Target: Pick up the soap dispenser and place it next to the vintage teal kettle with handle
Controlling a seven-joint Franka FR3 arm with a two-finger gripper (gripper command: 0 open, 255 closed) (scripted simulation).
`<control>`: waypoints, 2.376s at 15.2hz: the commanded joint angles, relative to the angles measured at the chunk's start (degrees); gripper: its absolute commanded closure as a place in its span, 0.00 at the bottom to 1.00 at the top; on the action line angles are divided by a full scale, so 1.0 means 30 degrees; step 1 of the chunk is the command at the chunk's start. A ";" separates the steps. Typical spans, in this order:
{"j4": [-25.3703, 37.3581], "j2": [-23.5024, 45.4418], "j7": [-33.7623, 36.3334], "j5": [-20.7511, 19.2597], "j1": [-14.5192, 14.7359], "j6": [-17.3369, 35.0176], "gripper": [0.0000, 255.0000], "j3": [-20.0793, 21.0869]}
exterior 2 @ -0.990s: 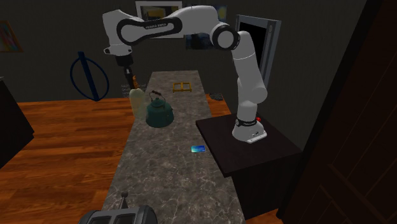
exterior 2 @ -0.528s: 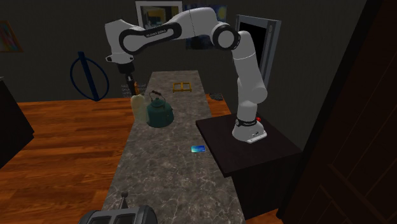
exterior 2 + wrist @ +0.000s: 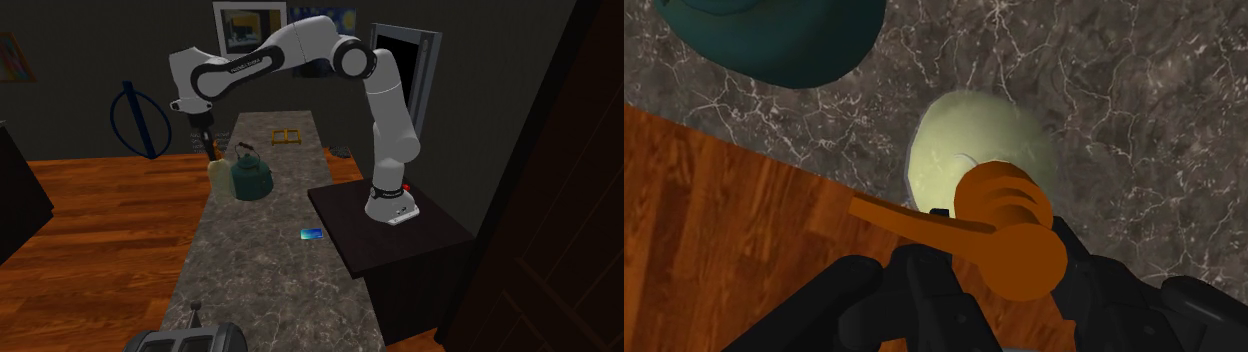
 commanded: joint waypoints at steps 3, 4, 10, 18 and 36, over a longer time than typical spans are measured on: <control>-0.0790 0.0201 0.0033 0.0003 0.0009 0.1006 1.00 0.0008; -0.0962 0.0261 0.0036 0.0005 0.0009 0.1238 1.00 0.0009; -0.1883 0.0697 0.0054 0.0016 0.0005 0.2595 1.00 0.0016; -0.2842 0.1479 0.0073 0.0037 -0.0005 0.4335 1.00 0.0029; -0.1433 0.0748 0.0084 0.0017 0.0028 0.2194 0.00 0.0027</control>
